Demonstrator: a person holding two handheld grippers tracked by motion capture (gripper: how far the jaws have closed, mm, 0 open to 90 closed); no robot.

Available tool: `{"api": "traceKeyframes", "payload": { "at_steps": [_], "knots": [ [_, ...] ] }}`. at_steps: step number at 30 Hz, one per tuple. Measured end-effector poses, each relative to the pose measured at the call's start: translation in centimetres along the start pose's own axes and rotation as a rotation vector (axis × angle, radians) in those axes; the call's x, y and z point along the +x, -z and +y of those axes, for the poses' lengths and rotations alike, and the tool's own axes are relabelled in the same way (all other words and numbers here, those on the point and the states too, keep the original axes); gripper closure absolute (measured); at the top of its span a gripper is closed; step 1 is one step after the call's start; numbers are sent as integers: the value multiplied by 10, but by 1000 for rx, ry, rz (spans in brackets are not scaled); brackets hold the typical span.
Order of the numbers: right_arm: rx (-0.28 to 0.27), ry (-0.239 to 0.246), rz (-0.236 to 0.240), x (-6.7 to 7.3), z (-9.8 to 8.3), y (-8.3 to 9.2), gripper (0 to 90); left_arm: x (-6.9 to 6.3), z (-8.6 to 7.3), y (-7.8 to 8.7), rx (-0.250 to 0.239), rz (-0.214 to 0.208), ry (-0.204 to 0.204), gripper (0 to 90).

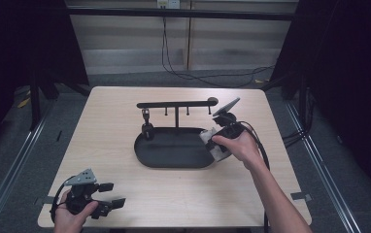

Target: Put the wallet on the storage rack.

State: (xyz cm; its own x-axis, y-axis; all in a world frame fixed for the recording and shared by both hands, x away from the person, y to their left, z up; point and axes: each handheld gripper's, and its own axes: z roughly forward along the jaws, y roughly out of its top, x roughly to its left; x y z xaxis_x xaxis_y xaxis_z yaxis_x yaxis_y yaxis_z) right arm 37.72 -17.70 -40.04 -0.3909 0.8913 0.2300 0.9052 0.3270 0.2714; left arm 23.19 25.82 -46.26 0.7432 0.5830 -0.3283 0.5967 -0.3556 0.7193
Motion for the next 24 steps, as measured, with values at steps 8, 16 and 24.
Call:
{"api": "traceKeyframes", "payload": {
  "at_steps": [8,16,24],
  "knots": [
    [-28,-39,32,-8,5,-7,321,1,0,-1,7,1,5,197],
    [-51,-59,60,-12,8,-15,321,1,0,-1,8,0,4,198],
    [-65,-76,68,-13,10,-21,321,-2,0,-1,9,-7,-14,197]
  ]
}}
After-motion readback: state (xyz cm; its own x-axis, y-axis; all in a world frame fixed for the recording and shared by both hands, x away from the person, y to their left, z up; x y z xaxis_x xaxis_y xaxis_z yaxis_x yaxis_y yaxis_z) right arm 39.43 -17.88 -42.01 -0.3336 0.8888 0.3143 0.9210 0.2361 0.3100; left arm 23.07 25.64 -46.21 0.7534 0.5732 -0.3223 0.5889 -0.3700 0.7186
